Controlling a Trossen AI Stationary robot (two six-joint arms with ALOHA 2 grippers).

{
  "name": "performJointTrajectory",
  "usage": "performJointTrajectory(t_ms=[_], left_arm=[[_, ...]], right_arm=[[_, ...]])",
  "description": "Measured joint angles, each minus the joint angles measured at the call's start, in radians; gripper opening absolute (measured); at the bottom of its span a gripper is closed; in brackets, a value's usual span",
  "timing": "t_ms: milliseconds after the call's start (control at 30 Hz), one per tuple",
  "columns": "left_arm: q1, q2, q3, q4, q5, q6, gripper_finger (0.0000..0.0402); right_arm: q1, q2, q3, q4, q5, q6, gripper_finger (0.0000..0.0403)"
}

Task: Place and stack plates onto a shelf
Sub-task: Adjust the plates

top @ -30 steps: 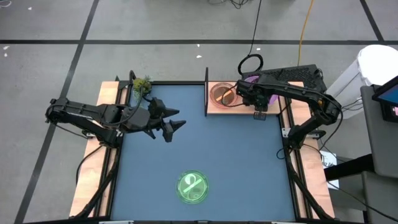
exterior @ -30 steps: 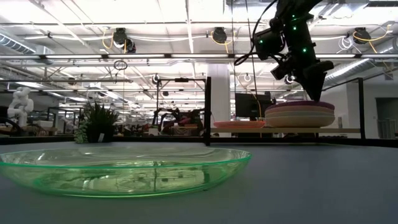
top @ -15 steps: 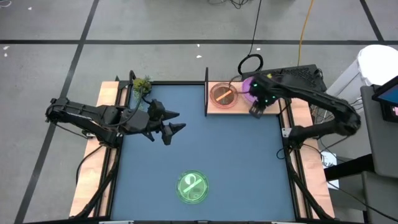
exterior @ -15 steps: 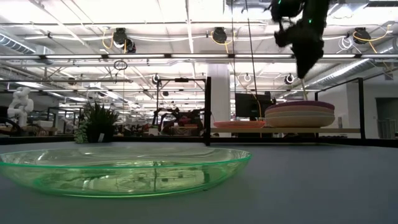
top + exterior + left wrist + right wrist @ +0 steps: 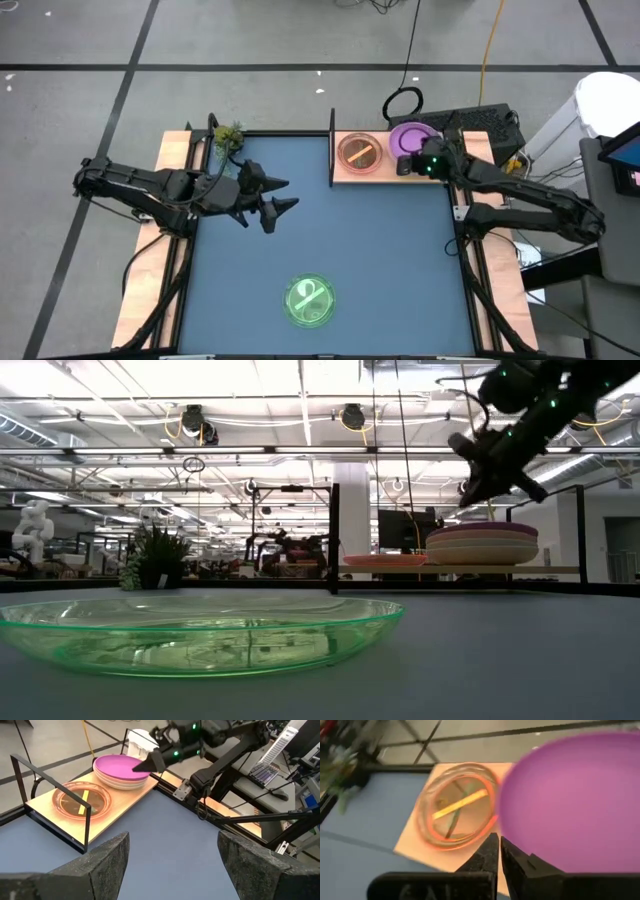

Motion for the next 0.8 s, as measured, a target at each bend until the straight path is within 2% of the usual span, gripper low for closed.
performJointTrajectory(t_ms=[233,400,633,800], left_arm=[[0.000,0.000,0.000,0.000,-0.008,0.004,0.0303],[0.000,0.000,0.000,0.000,-0.009,0.003,0.0303],[0.000,0.001,0.000,0.000,-0.009,0.003,0.0303],[0.000,0.001,0.000,0.000,-0.009,0.000,0.0303]], right_arm=[[0.000,-0.009,-0.140,0.145,0.055,0.069,0.0001],[0.000,-0.009,-0.170,0.151,0.098,0.024,0.0000],[0.000,-0.011,-0.194,0.161,0.099,0.004,0.0000],[0.000,-0.048,-0.194,0.237,0.098,-0.006,0.0000]])
